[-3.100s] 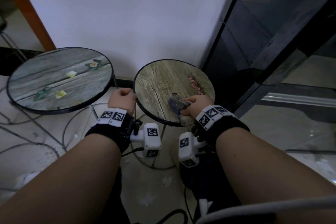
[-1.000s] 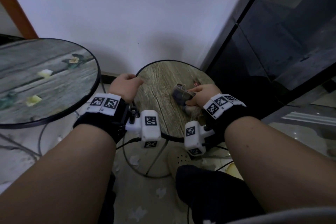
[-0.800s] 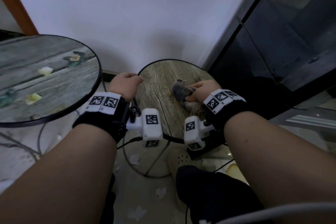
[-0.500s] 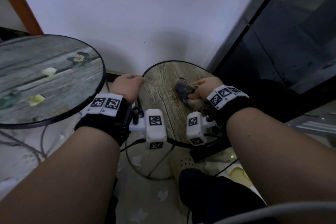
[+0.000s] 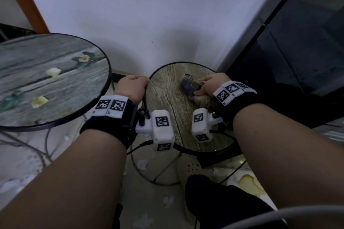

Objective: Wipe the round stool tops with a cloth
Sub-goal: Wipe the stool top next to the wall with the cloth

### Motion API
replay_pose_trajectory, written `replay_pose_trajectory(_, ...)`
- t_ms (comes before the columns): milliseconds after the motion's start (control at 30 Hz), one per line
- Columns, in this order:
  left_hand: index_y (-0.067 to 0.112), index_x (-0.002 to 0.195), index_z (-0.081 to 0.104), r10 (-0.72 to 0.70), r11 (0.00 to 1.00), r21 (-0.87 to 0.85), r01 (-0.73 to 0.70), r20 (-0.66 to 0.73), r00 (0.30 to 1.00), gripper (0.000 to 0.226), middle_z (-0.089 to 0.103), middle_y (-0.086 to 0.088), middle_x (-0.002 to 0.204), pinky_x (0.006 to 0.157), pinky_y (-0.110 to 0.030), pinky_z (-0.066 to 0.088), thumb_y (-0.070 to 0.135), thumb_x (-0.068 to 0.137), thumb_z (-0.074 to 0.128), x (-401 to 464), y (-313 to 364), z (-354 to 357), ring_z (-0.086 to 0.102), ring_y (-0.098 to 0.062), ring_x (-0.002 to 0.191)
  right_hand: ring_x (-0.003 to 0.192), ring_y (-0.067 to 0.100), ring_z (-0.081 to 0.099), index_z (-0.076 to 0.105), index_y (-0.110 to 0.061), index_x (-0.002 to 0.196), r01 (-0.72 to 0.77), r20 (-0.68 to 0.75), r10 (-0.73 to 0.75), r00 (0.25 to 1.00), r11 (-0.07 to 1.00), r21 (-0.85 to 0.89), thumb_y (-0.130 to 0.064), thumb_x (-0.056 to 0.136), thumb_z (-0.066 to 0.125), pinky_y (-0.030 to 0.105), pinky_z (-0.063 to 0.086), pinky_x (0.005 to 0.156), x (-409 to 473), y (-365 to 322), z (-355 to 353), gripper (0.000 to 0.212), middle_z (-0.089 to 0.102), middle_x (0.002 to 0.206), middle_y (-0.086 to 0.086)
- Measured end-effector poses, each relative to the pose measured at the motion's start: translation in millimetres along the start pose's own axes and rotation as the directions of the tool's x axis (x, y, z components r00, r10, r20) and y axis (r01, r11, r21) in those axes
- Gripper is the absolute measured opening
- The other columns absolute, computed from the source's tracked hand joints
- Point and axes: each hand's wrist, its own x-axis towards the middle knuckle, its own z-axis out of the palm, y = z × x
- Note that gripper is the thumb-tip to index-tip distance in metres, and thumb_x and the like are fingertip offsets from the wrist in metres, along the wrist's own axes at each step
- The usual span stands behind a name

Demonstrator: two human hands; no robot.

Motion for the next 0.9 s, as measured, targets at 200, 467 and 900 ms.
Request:
replay_pose_trajectory(200, 0.008, 0.123, 0.058, -0.021, 0.999, -0.030, 0.022, 0.035, 0.999, 0.035, 0.058, -0.015, 0.129, 0.100, -0.045, 0.046, 0.018, 0.090, 0.054, 3, 5, 0, 0.057, -0.031, 0.116, 0.086, 0.007, 0.059, 0.069, -0.015, 0.114, 0.040, 0.008, -0.041, 0.999, 0.999, 0.016, -0.009, 0.073, 0.078, 0.022, 0.049, 0.087, 10, -3, -1, 0.042, 0.069, 0.102, -0.003)
replay_pose_trajectory(467, 0.008, 0.125, 0.053, -0.159, 0.928, -0.330, 0.176, 0.078, 0.984, 0.037, 0.059, -0.002, 0.120, 0.069, -0.025, 0.043, 0.027, 0.103, 0.030, 0, 8, 8, 0.055, -0.012, 0.077, 0.088, 0.010, 0.055, 0.064, -0.020, 0.116, -0.053, 0.052, 0.042, 0.998, 0.971, 0.235, -0.009, 0.074, 0.075, 0.021, 0.043, 0.072, 36, -4, 3, 0.045, 0.064, 0.121, 0.003)
replay_pose_trajectory(900, 0.012, 0.084, 0.056, -0.175, 0.902, -0.399, 0.167, 0.017, 0.984, 0.033, 0.061, 0.002, 0.085, 0.061, -0.023, 0.046, 0.030, 0.102, 0.034, 1, 6, 9, 0.056, -0.013, 0.069, 0.115, 0.019, 0.058, 0.061, -0.019, 0.122, -0.020, 0.037, 0.013, 0.999, 0.976, 0.218, -0.011, 0.075, 0.075, 0.015, 0.044, 0.060, 45, -16, -1, 0.049, 0.060, 0.126, 0.002)
